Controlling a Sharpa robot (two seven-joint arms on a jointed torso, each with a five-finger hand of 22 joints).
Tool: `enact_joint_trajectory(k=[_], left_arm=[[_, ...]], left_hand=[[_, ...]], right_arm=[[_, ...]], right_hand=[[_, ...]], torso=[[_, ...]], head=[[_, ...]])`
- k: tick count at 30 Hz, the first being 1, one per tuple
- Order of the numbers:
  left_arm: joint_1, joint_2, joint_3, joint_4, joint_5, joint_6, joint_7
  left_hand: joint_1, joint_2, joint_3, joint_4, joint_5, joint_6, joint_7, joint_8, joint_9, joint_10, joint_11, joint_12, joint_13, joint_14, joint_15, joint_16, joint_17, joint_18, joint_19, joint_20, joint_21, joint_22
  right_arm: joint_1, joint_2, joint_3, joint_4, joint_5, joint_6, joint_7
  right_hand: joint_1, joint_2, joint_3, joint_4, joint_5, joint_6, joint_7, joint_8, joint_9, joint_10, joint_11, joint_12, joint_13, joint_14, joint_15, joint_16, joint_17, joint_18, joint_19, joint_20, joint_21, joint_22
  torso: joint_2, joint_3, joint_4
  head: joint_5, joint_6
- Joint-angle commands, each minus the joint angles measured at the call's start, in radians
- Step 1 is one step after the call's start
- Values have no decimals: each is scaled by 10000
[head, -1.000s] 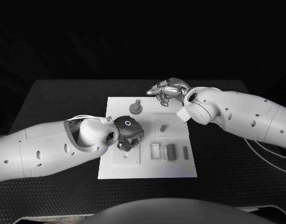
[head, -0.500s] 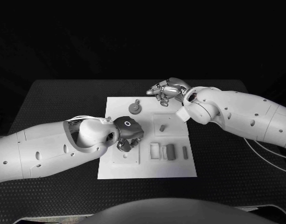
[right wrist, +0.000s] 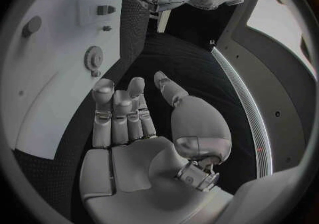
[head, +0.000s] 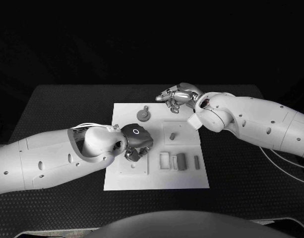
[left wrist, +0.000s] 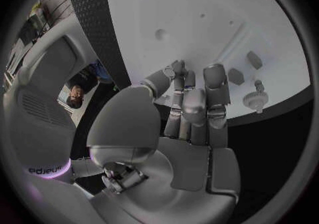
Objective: Assemble the parts on the task board
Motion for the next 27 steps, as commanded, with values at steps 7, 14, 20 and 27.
enact_joint_trajectory(k=[7, 14, 20, 27], left_arm=[[-2, 43, 3, -45, 33, 101, 27], [-2, 70, 3, -71, 33, 108, 32], [-4, 85, 3, -84, 33, 133, 39], [-57, 93, 3, -86, 33, 149, 38]], left_hand=[[-23, 80, 66, 16, 33, 53, 14, 18, 16, 1070, -201, 67, 19, -242, -234, 53, -18, 547, 20, -21, -57, 144], [-26, 77, 68, 16, 33, 51, 15, 14, 20, 1069, -201, 64, 27, -244, -234, 57, -26, 544, 21, -23, -60, 143], [-28, 77, 72, 17, 33, 50, 16, 12, 24, 1068, -201, 61, 34, -246, -234, 60, -33, 541, 22, -25, -63, 143], [-29, 77, 75, 17, 33, 51, 16, 10, 28, 1068, -201, 58, 43, -247, -234, 64, -41, 538, 23, -26, -66, 143]], right_arm=[[2, -5, 4, -14, -77, 204, 20], [2, -2, 4, -20, -77, 215, 23], [2, 4, 4, -20, -77, 233, 22], [2, 1, 4, -8, -78, 243, 27]], right_hand=[[-20, 49, 16, -36, -12, -29, 78, -18, -16, -5, -47, -19, -4, 24, -70, -59, 15, 838, 3, -44, 42, 16], [-21, 49, 17, -37, -11, -29, 78, -19, -18, -4, -47, -19, -4, 25, -70, -58, 16, 838, 2, -43, 42, 17], [-20, 51, 18, -38, -11, -30, 78, -19, -19, -3, -47, -19, -5, 25, -70, -58, 17, 838, 2, -43, 42, 19], [-20, 55, 20, -38, -11, -30, 78, -20, -21, -3, -47, -19, -5, 26, -70, -57, 18, 838, 3, -43, 42, 20]], torso=[[0, -4, -4], [-1, -11, 0], [0, -1, 3], [2, 5, 2]], head=[[-53, -19], [-104, 2], [-105, -16], [-100, -18]])
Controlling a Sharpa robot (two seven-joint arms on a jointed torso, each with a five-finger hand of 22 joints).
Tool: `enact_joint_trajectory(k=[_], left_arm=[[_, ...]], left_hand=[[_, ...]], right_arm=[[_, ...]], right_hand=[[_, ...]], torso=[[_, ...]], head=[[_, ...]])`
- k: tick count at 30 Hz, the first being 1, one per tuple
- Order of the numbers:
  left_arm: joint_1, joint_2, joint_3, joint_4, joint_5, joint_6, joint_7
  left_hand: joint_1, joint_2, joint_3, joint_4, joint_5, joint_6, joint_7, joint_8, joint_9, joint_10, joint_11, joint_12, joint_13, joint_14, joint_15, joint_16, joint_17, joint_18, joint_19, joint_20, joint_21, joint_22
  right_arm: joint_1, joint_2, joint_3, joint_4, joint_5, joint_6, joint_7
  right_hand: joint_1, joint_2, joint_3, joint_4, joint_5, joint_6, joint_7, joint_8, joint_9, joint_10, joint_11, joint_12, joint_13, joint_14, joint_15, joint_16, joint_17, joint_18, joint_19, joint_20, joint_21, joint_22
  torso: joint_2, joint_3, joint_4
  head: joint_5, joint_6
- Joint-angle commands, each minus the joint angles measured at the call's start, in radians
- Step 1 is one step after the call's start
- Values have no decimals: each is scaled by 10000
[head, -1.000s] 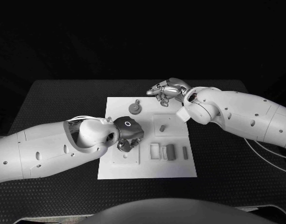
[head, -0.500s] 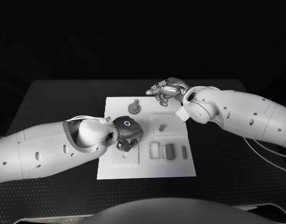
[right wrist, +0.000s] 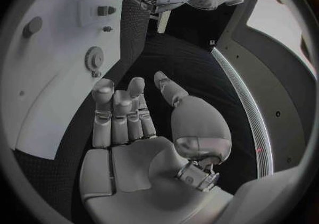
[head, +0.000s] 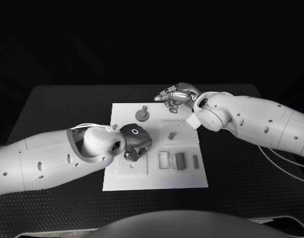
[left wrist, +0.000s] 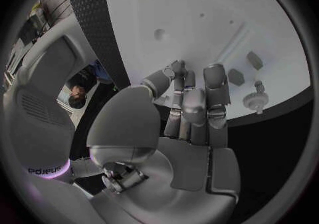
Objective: Assemble the parts on the task board
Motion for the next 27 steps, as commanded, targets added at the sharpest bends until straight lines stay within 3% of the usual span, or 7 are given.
enact_joint_trajectory(k=[1, 25, 27], left_arm=[[-23, 22, 0, 13, 30, 129, 34], [-64, 64, 1, -187, 334, 181, 26], [-64, 68, 1, -232, 395, 176, 35]], left_hand=[[-1, 104, 52, -8, 36, 52, 18, 28, 18, 1068, -201, 17, 15, -248, -233, 65, -10, 538, 26, -31, -66, 146], [-67, 105, 59, 29, 39, -25, 56, -31, 32, 1029, -187, -20, 69, -261, -220, 101, -58, 515, 28, -42, -93, 145], [-234, 14, -10, 110, 39, -202, 128, -142, 0, 984, -168, -43, 110, -275, -203, 113, -86, 500, 21, -44, -109, 145]], right_arm=[[2, -3, 4, 12, -76, 168, 47], [2, -11, 4, 55, -76, 161, 90], [2, -17, 4, 63, -76, 190, 90]], right_hand=[[-21, 55, 20, -38, -12, -13, 95, -20, -13, -2, -47, -19, -4, 3, -52, -57, 11, 839, 20, -63, 42, 11], [-26, 61, 21, -38, -12, -15, 96, -22, -18, -2, -46, -19, -4, 3, -51, -57, 14, 839, 19, -62, 42, 15], [-28, 60, 20, -38, -12, -16, 96, -23, -18, -2, -45, -20, -5, 2, -51, -57, 14, 839, 19, -62, 41, 15]], torso=[[1, 5, -1], [-1, 0, 4], [-1, 0, 0]], head=[[5, -13], [-10, -59], [-26, -51]])
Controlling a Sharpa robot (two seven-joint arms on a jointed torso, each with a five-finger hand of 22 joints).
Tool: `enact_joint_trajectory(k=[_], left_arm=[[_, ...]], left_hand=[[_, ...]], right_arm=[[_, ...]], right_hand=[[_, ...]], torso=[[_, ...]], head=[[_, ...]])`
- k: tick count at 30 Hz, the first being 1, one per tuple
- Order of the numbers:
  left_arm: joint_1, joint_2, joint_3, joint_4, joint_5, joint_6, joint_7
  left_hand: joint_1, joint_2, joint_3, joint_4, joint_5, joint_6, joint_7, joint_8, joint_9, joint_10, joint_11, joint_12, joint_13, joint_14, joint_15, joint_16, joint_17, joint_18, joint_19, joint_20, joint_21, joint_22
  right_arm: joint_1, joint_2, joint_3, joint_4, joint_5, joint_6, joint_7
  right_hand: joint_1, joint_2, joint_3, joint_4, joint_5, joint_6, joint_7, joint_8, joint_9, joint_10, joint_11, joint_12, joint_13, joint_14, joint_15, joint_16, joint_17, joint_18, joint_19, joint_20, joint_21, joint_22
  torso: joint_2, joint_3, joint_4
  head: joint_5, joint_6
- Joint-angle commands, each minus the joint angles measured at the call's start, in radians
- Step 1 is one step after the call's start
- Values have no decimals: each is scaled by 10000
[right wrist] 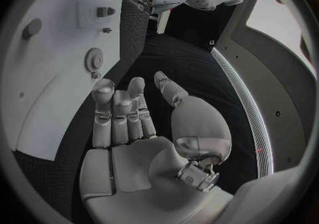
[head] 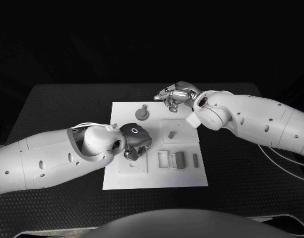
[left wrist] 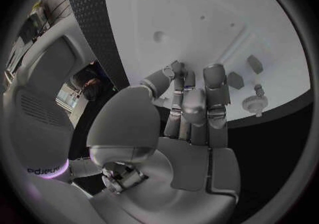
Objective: Assemble the parts on the task board
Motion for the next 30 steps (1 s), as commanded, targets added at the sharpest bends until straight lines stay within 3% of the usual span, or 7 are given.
enact_joint_trajectory(k=[1, 8, 15, 30], left_arm=[[-12, 15, -6, -83, 325, 145, 46], [-12, 17, -6, -94, 529, -78, 96], [-12, -12, -6, -74, 585, -61, 113], [-12, -35, -6, -88, 587, -342, 82]], left_hand=[[-234, -72, -75, 99, 34, -220, 112, -176, -53, 932, -153, -37, 64, -301, -176, 64, -38, 498, -4, -66, -81, 140], [-464, -517, -218, 249, 32, -655, 285, -432, -125, 635, -61, -143, 193, -383, -92, -11, -204, 543, -48, -153, -171, 126], [-649, -785, -376, 399, 35, -809, 343, -509, -135, 525, -41, -137, 315, -399, -77, -37, -310, 582, -55, -154, -221, 124], [-678, -942, -573, 418, 38, -1044, 347, -624, -156, 430, -43, -117, 515, -420, -81, -43, -435, 632, -52, -148, -299, 113]], right_arm=[[2, -11, 4, 32, -74, 167, 89], [2, -9, 4, 34, -74, 211, 83], [2, -23, 4, 59, -75, 268, 91], [2, -27, 4, 44, -78, 297, 76]], right_hand=[[-29, 60, 20, -38, -12, -36, 76, -23, -10, -3, -45, -20, -4, -8, -65, -58, 17, 840, -20, -57, 42, 16], [-31, 58, 20, -39, -12, -49, 79, -30, -14, -8, -43, -23, -6, -11, -64, -60, 17, 840, -23, -56, 40, 17], [-36, 61, 20, -36, -11, -53, 80, -33, -16, -10, -41, -25, -6, -12, -62, -61, 17, 840, -24, -55, 38, 17], [-42, 61, 20, -35, -12, -62, 84, -38, -20, -16, -38, -28, -8, -15, -59, -63, 18, 840, -30, -54, 35, 19]], torso=[[-2, 1, 1], [0, 4, 2], [0, 3, -2], [-2, 0, -1]], head=[[-29, 20], [-32, -9], [-34, -5], [-45, 7]])
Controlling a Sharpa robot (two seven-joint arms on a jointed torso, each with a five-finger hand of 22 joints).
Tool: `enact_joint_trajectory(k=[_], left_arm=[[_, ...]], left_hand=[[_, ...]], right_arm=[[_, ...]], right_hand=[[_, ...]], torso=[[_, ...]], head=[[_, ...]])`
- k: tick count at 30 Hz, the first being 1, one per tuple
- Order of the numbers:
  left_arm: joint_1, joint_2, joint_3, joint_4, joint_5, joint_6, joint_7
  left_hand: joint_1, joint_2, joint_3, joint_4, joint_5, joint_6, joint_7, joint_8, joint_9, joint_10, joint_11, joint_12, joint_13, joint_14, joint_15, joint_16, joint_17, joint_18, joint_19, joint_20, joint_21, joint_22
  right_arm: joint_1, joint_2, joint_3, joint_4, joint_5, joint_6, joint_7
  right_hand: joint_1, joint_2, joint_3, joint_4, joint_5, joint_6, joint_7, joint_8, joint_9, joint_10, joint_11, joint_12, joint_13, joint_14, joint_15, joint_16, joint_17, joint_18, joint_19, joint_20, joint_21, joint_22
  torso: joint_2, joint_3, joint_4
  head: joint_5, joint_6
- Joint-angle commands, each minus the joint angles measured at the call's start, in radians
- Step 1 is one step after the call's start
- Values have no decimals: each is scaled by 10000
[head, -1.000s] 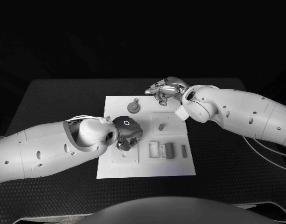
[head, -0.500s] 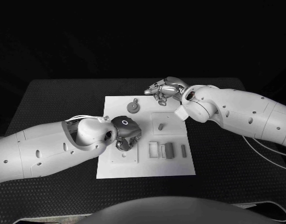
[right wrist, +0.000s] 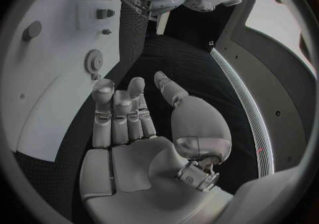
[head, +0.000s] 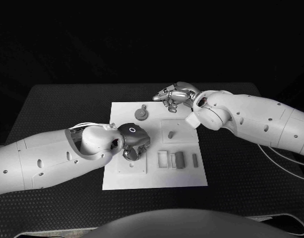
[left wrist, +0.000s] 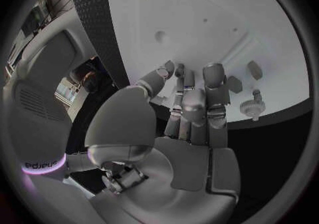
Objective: Assemble the parts on the task board
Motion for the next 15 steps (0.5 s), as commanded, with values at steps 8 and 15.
enact_joint_trajectory(k=[8, 15], left_arm=[[-1, -256, 5, 36, 68, -451, -6], [10, -594, 11, 272, 404, -955, 23]], left_hand=[[-9, -255, -93, 77, -2, -484, 8, -262, -91, 318, 5, -34, 150, -364, -130, -17, -84, 647, 29, -47, -111, 109], [-393, -735, -280, 421, -7, -1481, -183, -722, -283, -550, 187, -176, 89, -445, 32, -68, -197, 728, -29, 41, -248, 65]], right_arm=[[1, -34, 4, -108, -99, 125, 64], [1, -73, 4, -143, -116, 52, 135]], right_hand=[[-44, 46, 20, -42, -12, -98, 99, -61, -26, -33, -27, -37, -10, -18, -59, -69, 12, 841, -35, -59, 28, 14], [-65, 5, 63, -41, -12, -316, 194, -169, -74, -253, 68, -213, -104, -203, 35, -283, -67, 841, -231, -1, -159, -46]], torso=[[-2, -3, -1], [1, 2, -6]], head=[[14, 58], [45, 147]])
